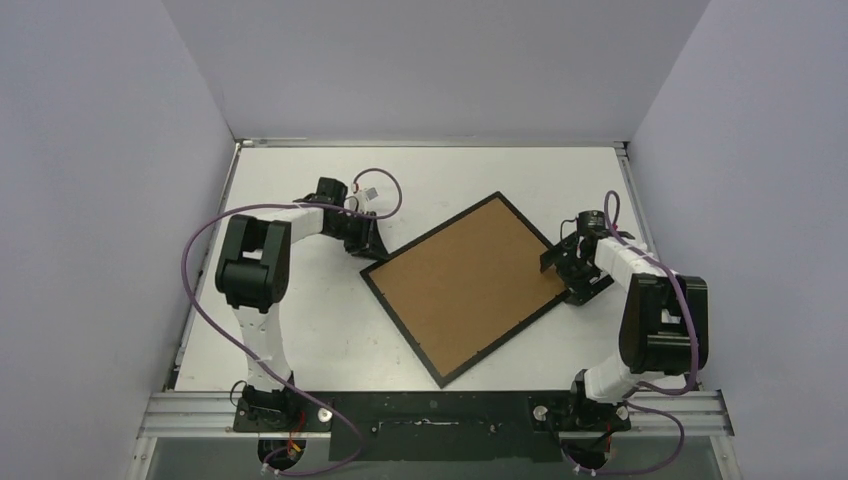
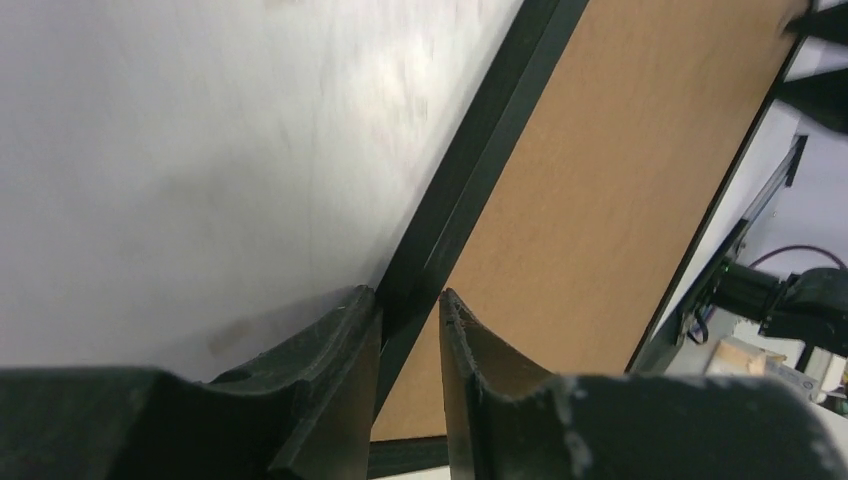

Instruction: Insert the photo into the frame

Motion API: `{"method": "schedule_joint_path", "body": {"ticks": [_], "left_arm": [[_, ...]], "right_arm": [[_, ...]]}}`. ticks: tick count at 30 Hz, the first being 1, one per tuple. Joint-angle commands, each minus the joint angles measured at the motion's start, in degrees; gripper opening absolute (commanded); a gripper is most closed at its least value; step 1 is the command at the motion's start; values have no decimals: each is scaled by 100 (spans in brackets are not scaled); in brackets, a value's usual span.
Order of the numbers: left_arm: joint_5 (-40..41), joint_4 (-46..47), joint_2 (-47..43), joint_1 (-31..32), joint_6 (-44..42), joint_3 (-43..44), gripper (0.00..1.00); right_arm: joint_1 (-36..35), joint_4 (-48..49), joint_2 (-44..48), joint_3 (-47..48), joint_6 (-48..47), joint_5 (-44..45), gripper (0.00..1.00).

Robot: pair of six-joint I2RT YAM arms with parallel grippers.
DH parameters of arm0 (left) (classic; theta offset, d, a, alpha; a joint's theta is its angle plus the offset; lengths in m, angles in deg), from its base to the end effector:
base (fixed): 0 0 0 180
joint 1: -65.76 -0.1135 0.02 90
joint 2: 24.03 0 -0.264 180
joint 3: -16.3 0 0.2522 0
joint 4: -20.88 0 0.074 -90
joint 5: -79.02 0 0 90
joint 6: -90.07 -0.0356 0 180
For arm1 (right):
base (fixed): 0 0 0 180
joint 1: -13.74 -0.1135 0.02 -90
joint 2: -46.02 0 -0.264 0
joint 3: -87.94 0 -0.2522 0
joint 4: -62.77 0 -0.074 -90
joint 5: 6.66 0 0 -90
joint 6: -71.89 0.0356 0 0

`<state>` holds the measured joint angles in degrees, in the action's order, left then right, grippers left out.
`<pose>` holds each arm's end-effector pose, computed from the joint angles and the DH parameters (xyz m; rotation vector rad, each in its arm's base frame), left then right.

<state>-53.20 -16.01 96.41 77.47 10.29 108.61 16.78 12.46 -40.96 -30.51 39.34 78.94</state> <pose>0.4050 -0.1084 0.1312 0.2605 2.6414 -1.1138 0.2606 -0.0111 0.1627 1.4703 2.5497 0.2689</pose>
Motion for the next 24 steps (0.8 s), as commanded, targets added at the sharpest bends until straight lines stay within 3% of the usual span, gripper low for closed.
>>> {"method": "schedule_joint_path", "body": {"ticks": [1, 8, 15, 19, 24], "left_arm": [[238, -148, -991, 344, 416, -1159, 25], [628, -270, -1733, 945, 362, -2184, 19], [568, 16, -2303, 1009, 595, -2877, 17], [778, -87, -2340, 965, 718, -2725, 21], [794, -147, -2382, 642, 919, -2474, 30]], "right_arm": [[-23, 1328, -597, 502, -835, -245, 92], [-38, 2601, -1584, 1088, -1266, -1030, 84], [-141, 3210, -2272, 1541, -1427, -1421, 82], [-263, 2750, -2259, 1759, -1626, -1032, 82], [-573, 1701, -1763, 2083, -1804, 197, 84]]}}
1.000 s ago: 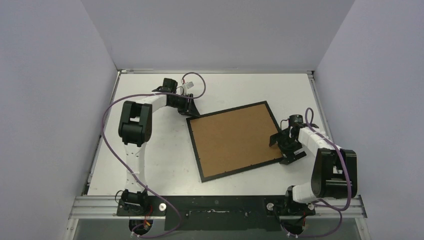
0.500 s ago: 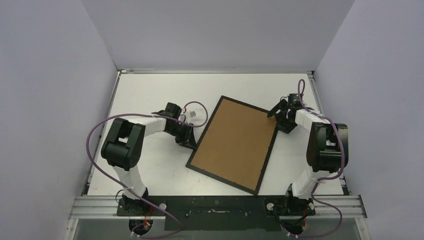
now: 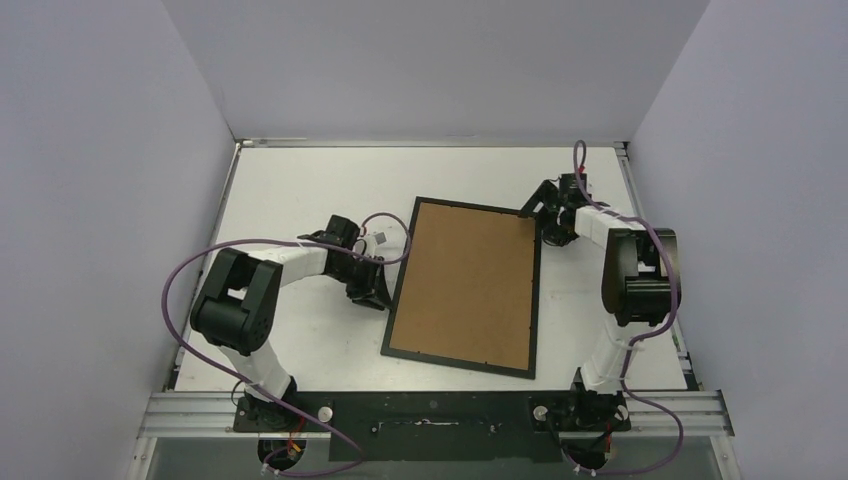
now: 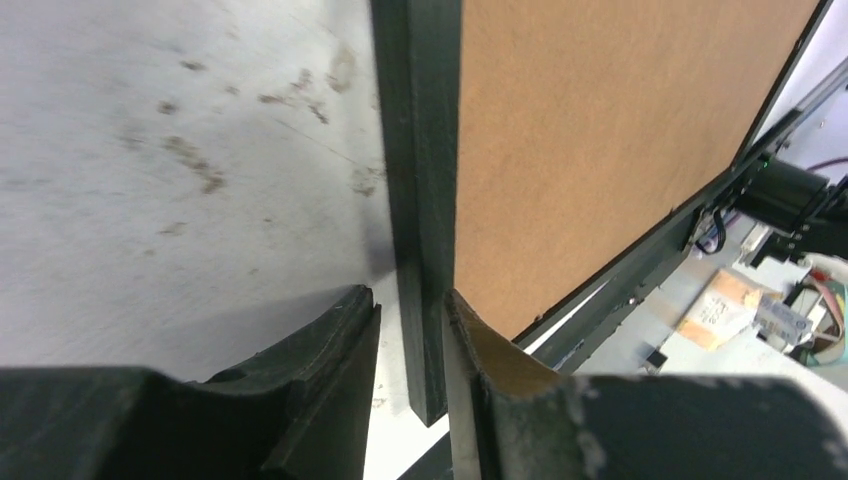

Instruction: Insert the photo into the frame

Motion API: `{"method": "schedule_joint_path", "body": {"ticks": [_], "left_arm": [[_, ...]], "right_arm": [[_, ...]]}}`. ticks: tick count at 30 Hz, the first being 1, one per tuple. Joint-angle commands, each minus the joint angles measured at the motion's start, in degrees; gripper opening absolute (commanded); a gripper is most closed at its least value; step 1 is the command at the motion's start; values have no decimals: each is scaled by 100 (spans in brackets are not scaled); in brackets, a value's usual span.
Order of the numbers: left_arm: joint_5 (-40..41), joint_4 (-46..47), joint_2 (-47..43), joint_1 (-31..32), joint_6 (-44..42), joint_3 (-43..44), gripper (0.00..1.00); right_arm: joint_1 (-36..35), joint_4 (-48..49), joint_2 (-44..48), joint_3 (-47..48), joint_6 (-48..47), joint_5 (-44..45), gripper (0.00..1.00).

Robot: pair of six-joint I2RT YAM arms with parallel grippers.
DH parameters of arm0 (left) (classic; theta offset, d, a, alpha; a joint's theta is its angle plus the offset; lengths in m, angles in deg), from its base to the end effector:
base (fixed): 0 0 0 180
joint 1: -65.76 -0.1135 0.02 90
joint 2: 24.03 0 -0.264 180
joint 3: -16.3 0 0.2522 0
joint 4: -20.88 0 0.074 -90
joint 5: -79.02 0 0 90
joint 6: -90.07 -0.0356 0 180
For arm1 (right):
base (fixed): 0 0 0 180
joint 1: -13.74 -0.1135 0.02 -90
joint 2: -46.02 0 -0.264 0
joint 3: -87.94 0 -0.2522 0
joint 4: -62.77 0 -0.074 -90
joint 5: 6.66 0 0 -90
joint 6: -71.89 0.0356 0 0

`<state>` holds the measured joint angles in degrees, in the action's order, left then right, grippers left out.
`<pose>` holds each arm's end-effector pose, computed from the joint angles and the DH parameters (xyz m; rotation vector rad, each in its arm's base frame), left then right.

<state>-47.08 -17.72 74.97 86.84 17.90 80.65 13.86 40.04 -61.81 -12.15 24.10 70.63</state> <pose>0.2709 -0.1269 0.1325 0.2215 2.8976 -1.0343 0.3926 0.0070 0.1627 0.8149 2.3822 0.5845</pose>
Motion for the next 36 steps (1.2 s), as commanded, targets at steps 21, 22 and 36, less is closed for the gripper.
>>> {"method": "schedule_joint_path", "body": {"ticks": [21, 22, 36], "left_arm": [[8, 300, 1027, -273, 748, 1593, 29], [138, 254, 1132, -253, 761, 1682, 28], [963, -499, 1877, -175, 669, 2152, 8]], "right_arm": [[-2486, 313, -731, 1160, 699, -1102, 25], [-2542, 464, -836, 1197, 835, -1211, 24], [-3016, -774, -1625, 1315, 249, -930, 21]]}}
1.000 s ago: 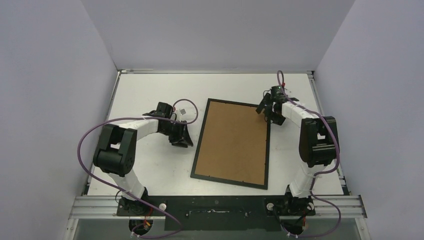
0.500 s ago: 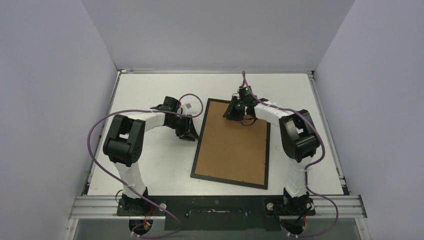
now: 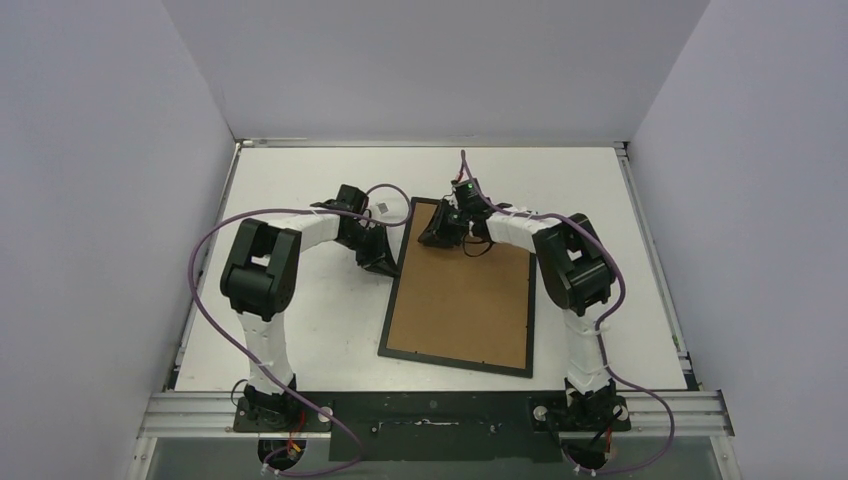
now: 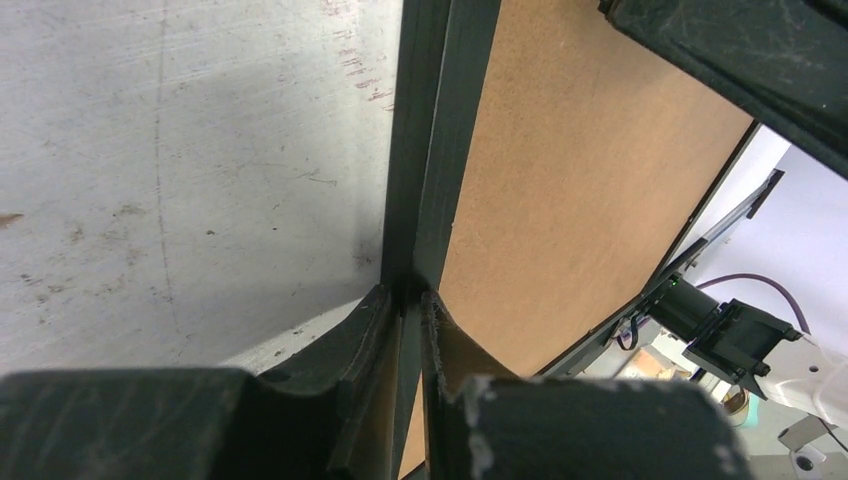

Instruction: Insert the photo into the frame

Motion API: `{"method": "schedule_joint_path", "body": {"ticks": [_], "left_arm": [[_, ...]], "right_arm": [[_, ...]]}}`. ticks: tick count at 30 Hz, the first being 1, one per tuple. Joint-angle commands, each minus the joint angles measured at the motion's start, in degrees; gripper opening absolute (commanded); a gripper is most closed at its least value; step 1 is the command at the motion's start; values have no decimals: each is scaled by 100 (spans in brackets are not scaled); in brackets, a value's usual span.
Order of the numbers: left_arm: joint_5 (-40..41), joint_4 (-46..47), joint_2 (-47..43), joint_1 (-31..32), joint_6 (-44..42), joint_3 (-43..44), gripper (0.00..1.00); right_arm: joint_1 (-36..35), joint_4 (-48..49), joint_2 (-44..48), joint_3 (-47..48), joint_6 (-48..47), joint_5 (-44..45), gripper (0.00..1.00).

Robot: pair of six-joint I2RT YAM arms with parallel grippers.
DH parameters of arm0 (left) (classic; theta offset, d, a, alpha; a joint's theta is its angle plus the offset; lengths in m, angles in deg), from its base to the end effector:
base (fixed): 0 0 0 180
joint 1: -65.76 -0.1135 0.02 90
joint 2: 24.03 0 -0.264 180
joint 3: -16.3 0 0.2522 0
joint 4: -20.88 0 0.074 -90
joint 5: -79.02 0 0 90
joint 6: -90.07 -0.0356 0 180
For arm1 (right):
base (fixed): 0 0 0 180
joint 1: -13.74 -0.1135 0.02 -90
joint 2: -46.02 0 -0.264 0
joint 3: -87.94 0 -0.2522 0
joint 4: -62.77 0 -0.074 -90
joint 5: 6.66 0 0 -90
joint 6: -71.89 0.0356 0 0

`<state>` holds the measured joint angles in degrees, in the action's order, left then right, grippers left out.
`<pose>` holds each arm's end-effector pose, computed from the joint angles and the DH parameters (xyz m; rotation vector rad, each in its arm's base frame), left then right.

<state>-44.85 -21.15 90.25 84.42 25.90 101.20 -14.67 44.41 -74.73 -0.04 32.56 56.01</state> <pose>0.3549 -0.1408 0.1323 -0.0371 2.9064 -0.9980 0.3863 0.2275 0.1418 0.2603 2.6206 1.1474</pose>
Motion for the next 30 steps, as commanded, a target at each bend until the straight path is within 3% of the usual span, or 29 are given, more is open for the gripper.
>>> {"method": "schedule_joint_path", "body": {"ticks": [1, 7, 9, 12, 17, 19, 23, 30], "left_arm": [[786, -208, 385, 68, -145, 108, 7], [925, -497, 540, 68, -218, 231, 4], [919, -515, 563, 68, -210, 235, 4], [806, -492, 578, 60, -200, 232, 4], [357, -337, 709, -21, -115, 223, 4], [221, -265, 781, -58, -68, 215, 4], [136, -248, 895, -106, -53, 242, 4], [178, -336, 955, -181, -73, 213, 4]], "right_arm": [[-165, -1510, -390, 144, -746, 731, 21], [-237, -3166, -781, 434, -1501, 2288, 21], [-253, -3171, -734, 431, -1558, 2355, 22], [-277, -2261, -328, 55, -1502, 1552, 26], [-363, 224, 452, -1172, -814, -362, 27], [-463, 876, 638, -1507, -761, -716, 27], [-831, 1561, 795, -1747, -801, -1280, 27], [-1419, 1929, 643, -2027, -639, -1252, 25]]}}
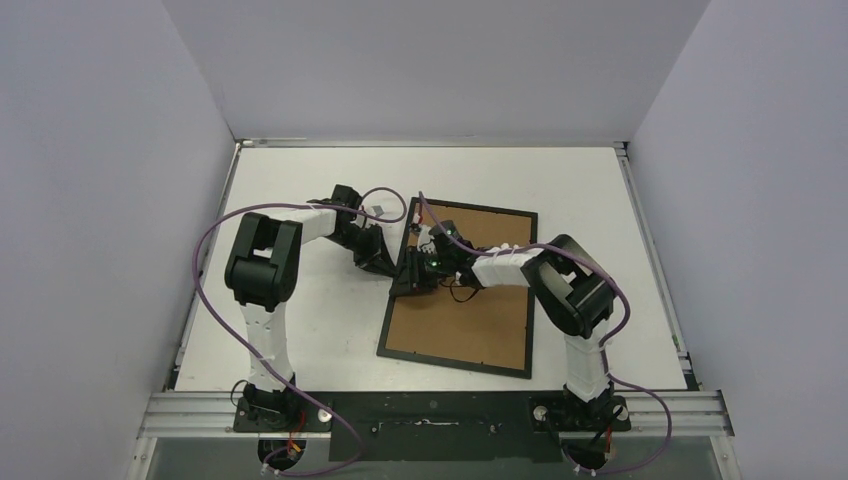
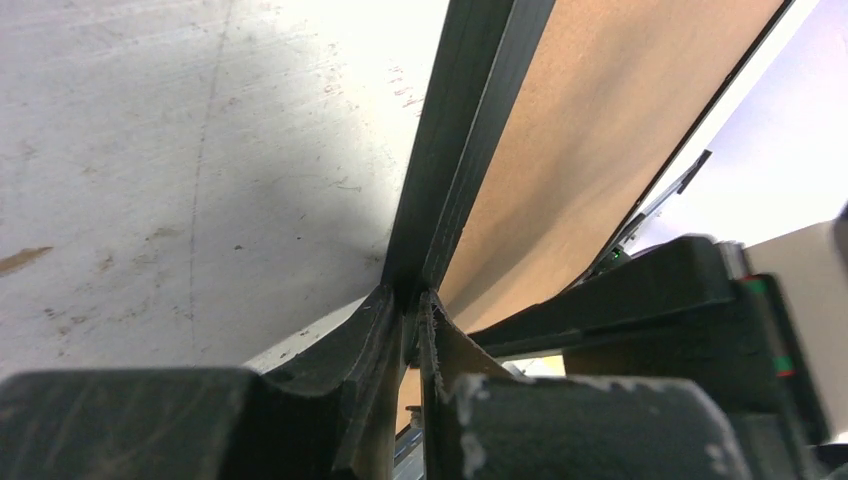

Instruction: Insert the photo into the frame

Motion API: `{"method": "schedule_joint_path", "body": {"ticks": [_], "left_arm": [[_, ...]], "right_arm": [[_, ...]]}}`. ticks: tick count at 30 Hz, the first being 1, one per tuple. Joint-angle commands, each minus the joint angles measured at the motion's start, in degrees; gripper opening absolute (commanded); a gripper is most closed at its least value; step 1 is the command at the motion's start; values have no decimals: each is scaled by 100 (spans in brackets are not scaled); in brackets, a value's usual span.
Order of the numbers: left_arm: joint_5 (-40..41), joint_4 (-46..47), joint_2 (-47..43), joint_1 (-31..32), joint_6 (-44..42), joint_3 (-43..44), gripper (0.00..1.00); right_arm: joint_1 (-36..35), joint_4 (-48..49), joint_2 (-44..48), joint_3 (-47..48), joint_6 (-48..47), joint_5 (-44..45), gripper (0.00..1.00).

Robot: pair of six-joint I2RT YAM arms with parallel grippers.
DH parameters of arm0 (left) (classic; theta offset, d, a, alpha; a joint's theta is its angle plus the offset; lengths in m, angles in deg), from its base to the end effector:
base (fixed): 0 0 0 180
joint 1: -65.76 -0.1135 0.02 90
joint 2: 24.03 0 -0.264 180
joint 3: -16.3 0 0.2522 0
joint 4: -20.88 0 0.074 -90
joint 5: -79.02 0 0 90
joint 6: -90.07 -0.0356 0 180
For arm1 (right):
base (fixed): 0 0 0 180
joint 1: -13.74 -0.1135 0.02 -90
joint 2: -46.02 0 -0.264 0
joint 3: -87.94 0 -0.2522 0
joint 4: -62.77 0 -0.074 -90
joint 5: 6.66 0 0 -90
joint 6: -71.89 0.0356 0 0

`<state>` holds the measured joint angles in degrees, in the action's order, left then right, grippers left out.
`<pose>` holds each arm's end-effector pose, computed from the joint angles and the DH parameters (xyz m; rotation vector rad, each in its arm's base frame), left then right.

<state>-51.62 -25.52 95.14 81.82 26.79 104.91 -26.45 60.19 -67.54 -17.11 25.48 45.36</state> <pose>0.3671 -0.1298 0.1174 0.1461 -2.8772 1.1124 0.2910 0.2745 0.1309 -0.3231 2.5666 1.4291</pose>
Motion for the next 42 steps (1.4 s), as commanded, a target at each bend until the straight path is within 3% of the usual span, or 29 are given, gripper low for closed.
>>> {"method": "schedule_joint_path", "body": {"ticks": [1, 12, 18, 21, 26, 42], "left_arm": [[856, 88, 484, 63, -172, -157, 4], [956, 36, 604, 3, -204, -80, 4], [995, 46, 624, 8, -181, -82, 4], [1022, 43, 617, 14, -167, -108, 4], [1041, 29, 625, 12, -167, -126, 4], [1185, -119, 660, 3, -211, -96, 3]], "right_arm": [[-277, 274, -57, -395, -21, -170, 24], [-438, -1279, 408, -1021, -1263, 25, 25], [-594, -1176, 507, -1038, -1467, -175, 27], [-698, -599, 445, -960, -1263, -265, 25], [-818, -718, 155, -838, -1318, -142, 20], [-886, -3083, -417, -596, -1859, 2263, 3]]}}
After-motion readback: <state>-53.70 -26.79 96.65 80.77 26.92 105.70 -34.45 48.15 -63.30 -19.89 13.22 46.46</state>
